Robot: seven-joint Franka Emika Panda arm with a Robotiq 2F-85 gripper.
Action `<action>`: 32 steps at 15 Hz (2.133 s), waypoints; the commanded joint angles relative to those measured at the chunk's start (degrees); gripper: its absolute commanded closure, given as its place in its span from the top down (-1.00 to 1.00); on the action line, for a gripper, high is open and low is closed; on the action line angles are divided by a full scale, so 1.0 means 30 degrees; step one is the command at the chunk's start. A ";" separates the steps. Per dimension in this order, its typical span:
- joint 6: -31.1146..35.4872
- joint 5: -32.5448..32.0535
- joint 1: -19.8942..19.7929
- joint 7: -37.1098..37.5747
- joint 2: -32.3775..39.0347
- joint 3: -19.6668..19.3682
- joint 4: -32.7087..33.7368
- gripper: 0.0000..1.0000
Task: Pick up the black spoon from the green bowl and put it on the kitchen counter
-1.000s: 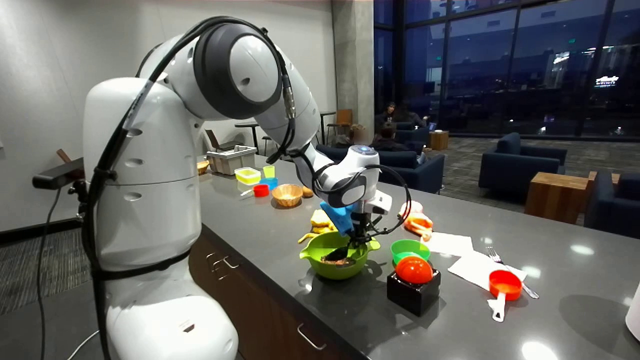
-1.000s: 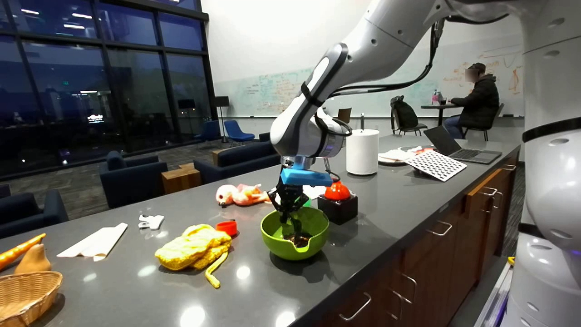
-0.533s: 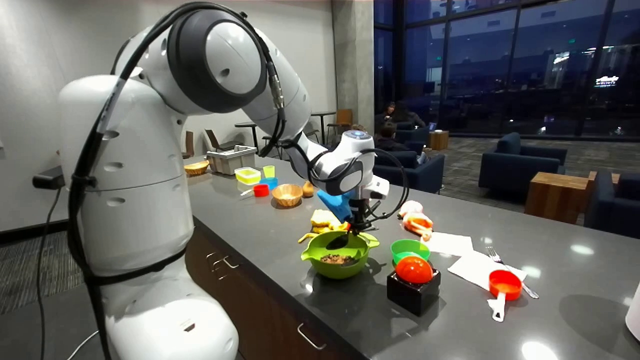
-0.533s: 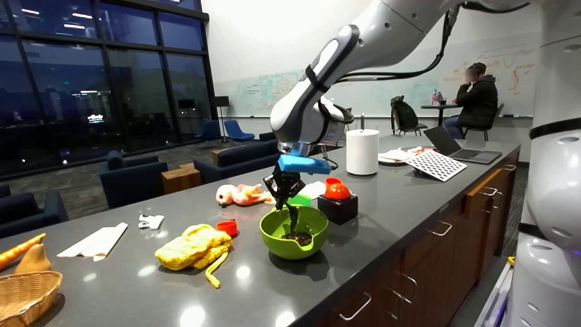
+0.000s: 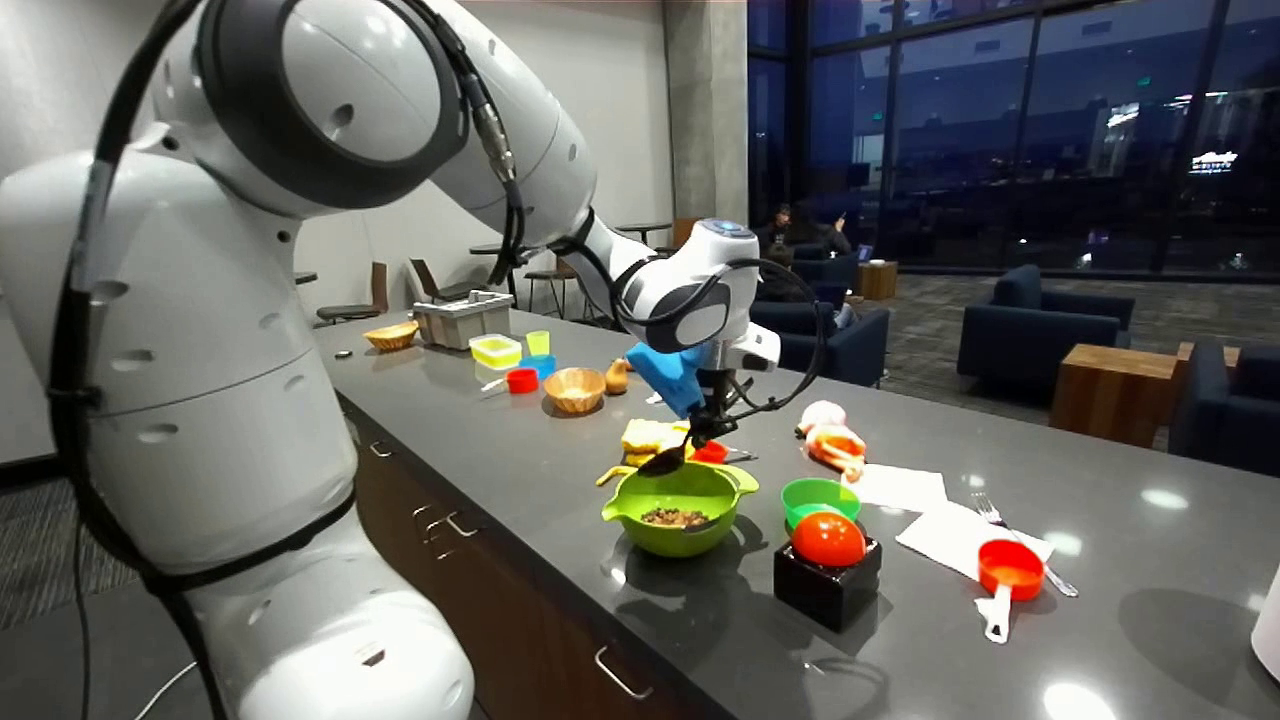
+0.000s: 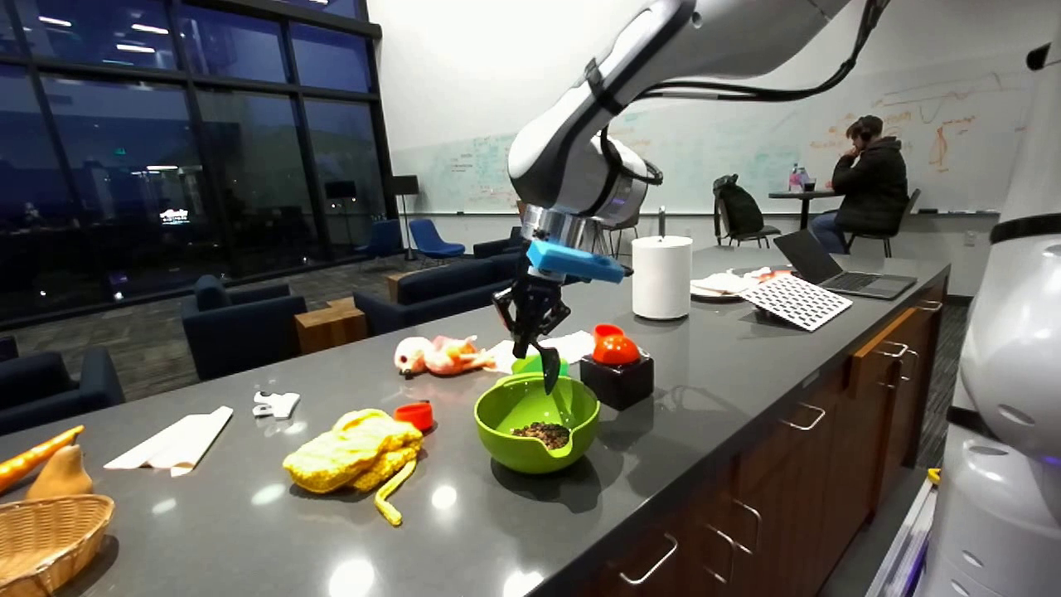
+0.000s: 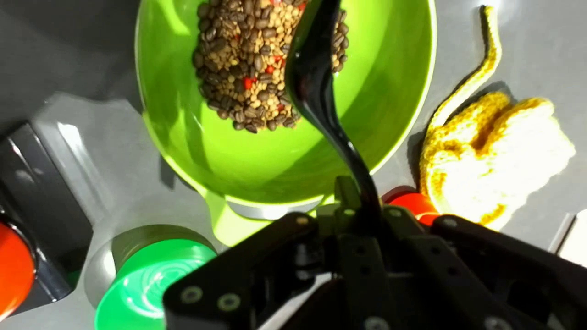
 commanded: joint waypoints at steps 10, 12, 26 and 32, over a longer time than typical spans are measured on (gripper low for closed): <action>-0.5573 0.5071 -0.1086 -0.9930 -0.2082 -0.2806 -0.1768 -0.98; -0.5552 0.5879 -0.1320 -1.1057 -0.1873 -0.3113 -0.2148 -0.98; -0.4880 0.9075 -0.2379 -1.5581 0.0221 -0.3402 -0.4232 -0.98; -0.4933 0.8751 -0.2607 -1.5373 0.0445 -0.3248 -0.4130 -0.98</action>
